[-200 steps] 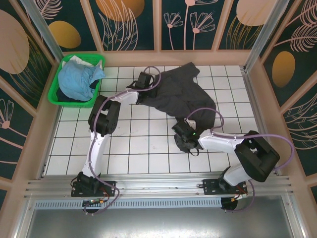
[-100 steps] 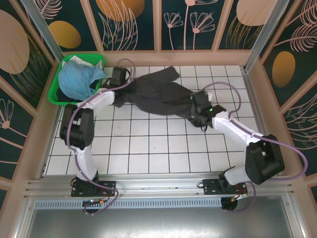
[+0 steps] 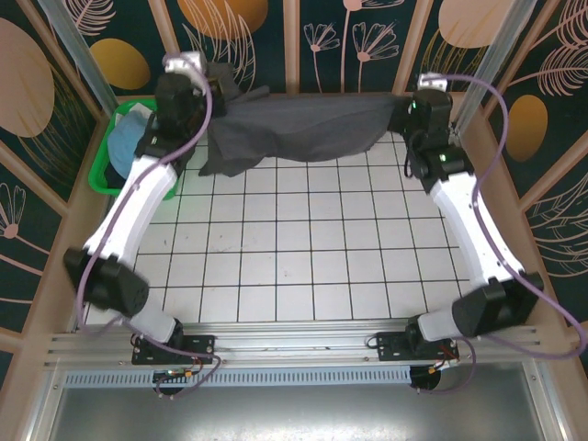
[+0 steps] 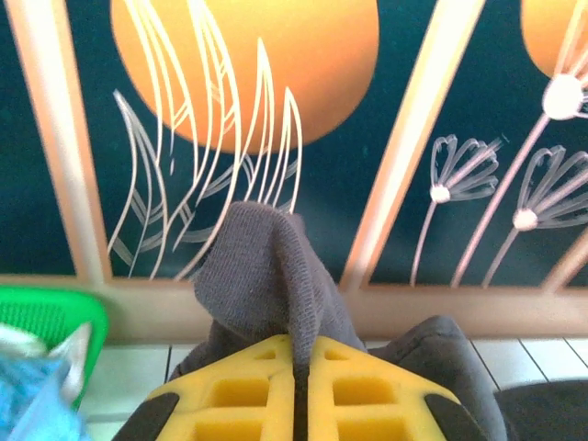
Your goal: Fold and stack the t-shirts
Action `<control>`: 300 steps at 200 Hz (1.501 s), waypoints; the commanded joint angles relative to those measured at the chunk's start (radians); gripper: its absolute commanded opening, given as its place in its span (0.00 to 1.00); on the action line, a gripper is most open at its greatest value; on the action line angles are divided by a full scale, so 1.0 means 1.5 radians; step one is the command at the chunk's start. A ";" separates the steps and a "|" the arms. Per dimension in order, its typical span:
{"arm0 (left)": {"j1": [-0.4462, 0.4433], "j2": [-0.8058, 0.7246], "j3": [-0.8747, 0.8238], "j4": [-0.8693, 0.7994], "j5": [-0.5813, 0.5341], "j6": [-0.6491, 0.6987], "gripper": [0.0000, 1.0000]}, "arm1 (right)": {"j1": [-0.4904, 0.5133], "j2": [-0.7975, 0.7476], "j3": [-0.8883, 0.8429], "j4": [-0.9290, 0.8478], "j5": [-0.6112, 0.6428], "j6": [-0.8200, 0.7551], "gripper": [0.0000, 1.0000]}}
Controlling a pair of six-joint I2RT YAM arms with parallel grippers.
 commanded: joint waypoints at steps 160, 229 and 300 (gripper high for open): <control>-0.012 -0.057 -0.547 0.161 0.131 -0.143 0.82 | -0.108 -0.139 -0.546 0.040 -0.141 0.252 0.80; -0.012 -0.035 -0.510 0.105 0.090 -0.134 0.23 | -0.206 -0.043 -0.569 0.114 -0.191 0.247 0.69; -0.011 -0.112 -0.520 0.058 0.059 -0.127 0.24 | -0.231 -0.050 -0.600 0.136 -0.216 0.248 0.39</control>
